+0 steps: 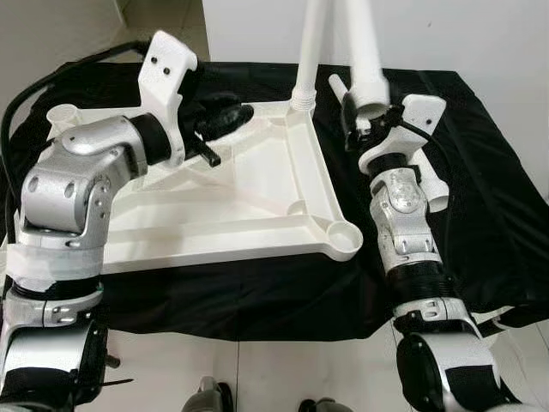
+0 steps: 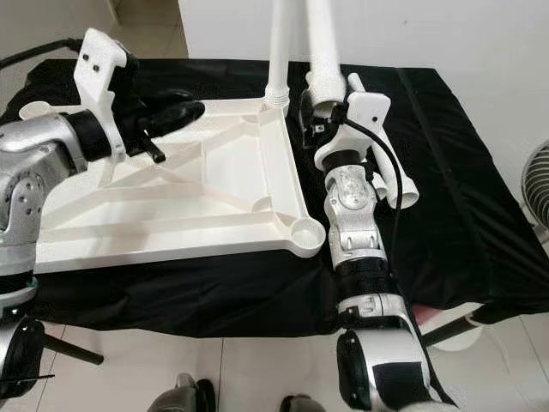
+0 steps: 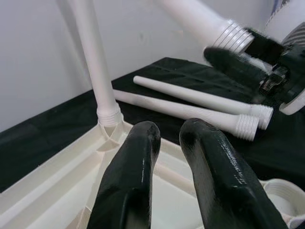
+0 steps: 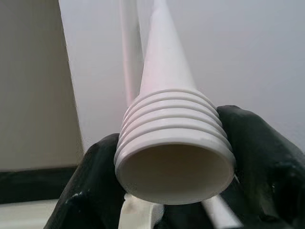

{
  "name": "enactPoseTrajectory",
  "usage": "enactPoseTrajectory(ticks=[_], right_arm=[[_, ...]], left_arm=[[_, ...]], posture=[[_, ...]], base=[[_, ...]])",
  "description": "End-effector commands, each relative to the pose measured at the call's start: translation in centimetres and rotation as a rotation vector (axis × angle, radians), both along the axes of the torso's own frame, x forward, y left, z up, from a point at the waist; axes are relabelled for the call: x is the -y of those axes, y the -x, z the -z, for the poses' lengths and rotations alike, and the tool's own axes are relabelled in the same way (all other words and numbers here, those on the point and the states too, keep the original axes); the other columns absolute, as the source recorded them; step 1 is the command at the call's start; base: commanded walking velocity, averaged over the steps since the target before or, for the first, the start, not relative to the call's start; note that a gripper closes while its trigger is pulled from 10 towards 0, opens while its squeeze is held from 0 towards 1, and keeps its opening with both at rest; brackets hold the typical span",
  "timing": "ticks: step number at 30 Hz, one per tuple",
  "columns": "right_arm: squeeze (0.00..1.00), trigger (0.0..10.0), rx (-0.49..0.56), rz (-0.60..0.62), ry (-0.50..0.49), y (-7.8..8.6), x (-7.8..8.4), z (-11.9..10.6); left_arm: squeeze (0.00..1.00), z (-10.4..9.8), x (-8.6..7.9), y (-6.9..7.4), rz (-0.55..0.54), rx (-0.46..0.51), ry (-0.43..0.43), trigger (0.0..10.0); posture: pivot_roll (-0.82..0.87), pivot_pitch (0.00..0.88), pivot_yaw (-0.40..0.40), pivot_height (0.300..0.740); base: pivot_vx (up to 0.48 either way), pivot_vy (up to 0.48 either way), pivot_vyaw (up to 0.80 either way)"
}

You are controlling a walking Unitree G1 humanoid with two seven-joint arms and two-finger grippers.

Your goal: Building children table

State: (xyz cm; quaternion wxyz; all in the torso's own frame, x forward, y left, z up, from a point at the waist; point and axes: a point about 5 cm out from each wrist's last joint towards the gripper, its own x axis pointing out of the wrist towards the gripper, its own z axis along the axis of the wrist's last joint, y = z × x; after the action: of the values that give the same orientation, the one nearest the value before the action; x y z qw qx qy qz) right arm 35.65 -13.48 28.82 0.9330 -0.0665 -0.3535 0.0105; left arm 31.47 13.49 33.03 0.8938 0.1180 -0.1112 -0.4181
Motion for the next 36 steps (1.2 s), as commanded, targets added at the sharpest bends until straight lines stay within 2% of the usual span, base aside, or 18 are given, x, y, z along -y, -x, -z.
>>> enactPoseTrajectory(ticks=[1,6,8,9,10,13,15,17,18,20,22,26,31,33,34,35,36], right_arm=[[0.0,10.0,0.227,0.068,0.052,2.1,-0.7,-3.5],[0.0,10.0,0.32,0.1,0.104,3.2,-1.2,-5.0],[0.0,10.0,0.399,0.089,0.181,3.9,-2.2,-5.8],[0.0,10.0,0.399,0.089,0.181,3.9,-2.2,-5.8],[0.0,10.0,0.432,0.077,0.227,4.2,-2.7,-5.9],[0.0,10.0,0.443,0.031,0.37,4.2,-3.8,-4.0],[0.0,10.0,0.425,0.014,0.398,4.2,-4.0,-2.9],[0.0,10.0,0.425,0.014,0.398,4.2,-4.0,-2.9],[0.0,10.0,0.419,0.006,0.419,4.3,-4.1,-2.3],[0.0,10.0,0.413,-0.019,0.467,4.7,-4.5,-1.1],[0.0,10.0,0.413,-0.019,0.467,4.7,-4.5,-1.1],[0.0,10.0,0.382,-0.056,0.515,5.4,-5.0,1.2],[0.0,10.0,0.374,-0.068,0.527,5.6,-5.2,1.8],[0.0,10.0,0.373,-0.086,0.546,5.8,-5.5,2.4],[0.0,10.0,0.37,-0.112,0.567,6.0,-5.9,3.0],[0.0,10.0,0.37,-0.112,0.567,6.0,-5.9,3.0],[0.0,10.0,0.377,-0.153,0.597,6.3,-6.5,3.6]], left_arm=[[0.0,-0.6,-1.1,-1.0,-0.249,0.022,0.096,10.0],[0.0,-0.7,-1.1,-1.1,-0.251,0.021,0.104,10.0],[0.0,-1.0,-1.3,-1.1,-0.253,0.02,0.121,10.0],[0.0,-1.0,-1.3,-1.1,-0.253,0.02,0.121,10.0],[0.0,-1.1,-1.4,-1.1,-0.249,0.016,0.141,10.0],[0.0,-2.0,-2.0,-1.3,-0.238,-0.014,0.214,10.0],[0.0,-2.4,-2.2,-1.2,-0.21,-0.026,0.242,10.0],[0.0,-2.4,-2.2,-1.2,-0.21,-0.026,0.242,10.0],[1.0,-2.7,-2.2,-1.0,-0.181,-0.038,0.27,10.0],[1.0,-3.4,-2.2,-0.7,-0.12,-0.055,0.313,10.0],[1.0,-3.4,-2.2,-0.7,-0.12,-0.055,0.313,10.0],[1.0,-4.3,-2.1,-0.4,-0.018,-0.093,0.421,10.0],[1.0,-4.5,-2.0,-0.3,0.01,-0.105,0.453,10.0],[1.0,-4.6,-1.9,-0.4,0.028,-0.142,0.474,10.0],[0.0,-4.6,-1.6,-0.4,0.07,-0.183,0.488,10.0],[0.0,-4.6,-1.6,-0.4,0.07,-0.183,0.488,10.0],[0.0,-4.4,-0.8,-0.4,0.106,-0.246,0.488,10.0]], posture=[[0.02,0.132,0.05,0.74],[0.02,0.131,0.05,0.74],[0.03,0.13,0.048,0.74],[0.03,0.13,0.048,0.74],[0.03,0.13,0.048,0.74],[0.03,0.127,0.044,0.74],[0.03,0.127,0.044,0.74],[0.03,0.127,0.044,0.74],[0.03,0.127,0.044,0.74],[0.03,0.127,0.044,0.74],[0.03,0.127,0.044,0.74],[0.04,0.118,0.046,0.74],[0.03,0.118,0.047,0.74],[0.03,0.116,0.05,0.74],[0.03,0.114,0.051,0.74],[0.03,0.114,0.051,0.74],[0.03,0.113,0.052,0.74]], base=[[0.0,0.0,0.0],[0.0,0.0,0.0],[0.0,0.0,0.0],[0.0,0.0,0.0],[0.0,0.0,0.0],[0.0,0.0,0.0],[0.0,0.0,0.0],[0.0,0.0,0.0],[0.0,0.0,0.0],[0.0,0.0,0.0],[0.0,0.0,0.0],[0.0,0.0,0.0],[0.0,0.0,0.0],[0.0,0.0,0.0],[0.0,0.0,0.0],[0.0,0.0,0.0],[0.0,0.0,0.0]])
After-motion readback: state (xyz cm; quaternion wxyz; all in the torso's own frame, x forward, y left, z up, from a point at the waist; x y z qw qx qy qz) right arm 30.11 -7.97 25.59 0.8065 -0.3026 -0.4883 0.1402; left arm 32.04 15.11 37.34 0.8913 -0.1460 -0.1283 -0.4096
